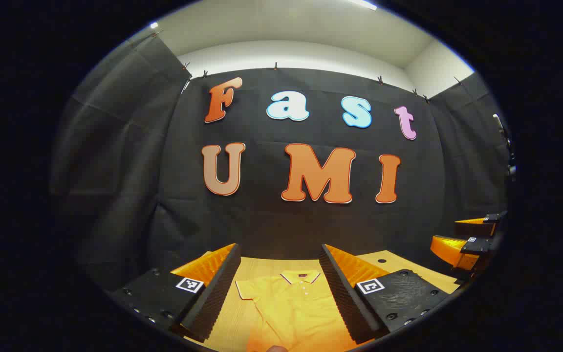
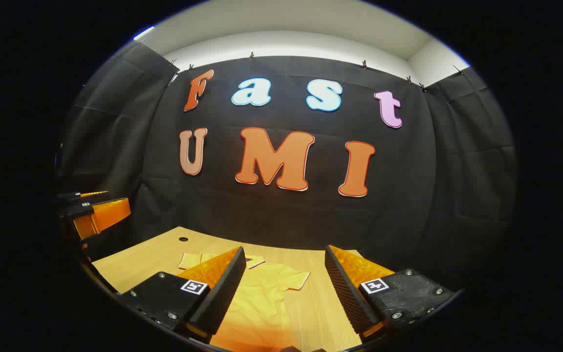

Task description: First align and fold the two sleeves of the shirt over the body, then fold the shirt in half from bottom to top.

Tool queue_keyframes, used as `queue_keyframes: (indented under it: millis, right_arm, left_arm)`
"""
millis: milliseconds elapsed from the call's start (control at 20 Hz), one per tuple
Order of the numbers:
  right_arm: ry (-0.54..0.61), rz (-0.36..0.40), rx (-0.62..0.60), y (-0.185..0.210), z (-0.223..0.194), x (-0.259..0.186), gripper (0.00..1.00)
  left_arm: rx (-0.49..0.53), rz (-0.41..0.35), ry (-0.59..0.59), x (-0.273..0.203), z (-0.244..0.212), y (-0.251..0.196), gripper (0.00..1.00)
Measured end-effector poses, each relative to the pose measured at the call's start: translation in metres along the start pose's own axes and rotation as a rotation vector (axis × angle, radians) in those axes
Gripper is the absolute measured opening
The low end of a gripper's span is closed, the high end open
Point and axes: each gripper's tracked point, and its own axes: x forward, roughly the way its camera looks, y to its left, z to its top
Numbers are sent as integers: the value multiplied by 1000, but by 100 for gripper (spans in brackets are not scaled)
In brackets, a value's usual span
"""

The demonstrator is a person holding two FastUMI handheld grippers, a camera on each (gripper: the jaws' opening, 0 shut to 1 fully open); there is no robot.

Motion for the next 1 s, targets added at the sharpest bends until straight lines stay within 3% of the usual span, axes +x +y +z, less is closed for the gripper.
queue_keyframes:
  millis: [150, 600, 1000]
  right_arm:
    - [32, 9, 11, -5, -15, 21, 98]
    - [89, 64, 28, -22, -42, 101, 98]
    - [130, 76, 34, -30, -66, 139, 98]
  left_arm:
    - [18, -13, -22, 15, 1, -17, 98]
    - [58, 39, -70, 67, 9, -41, 97]
    - [91, 23, -44, 83, 1, -64, 95]
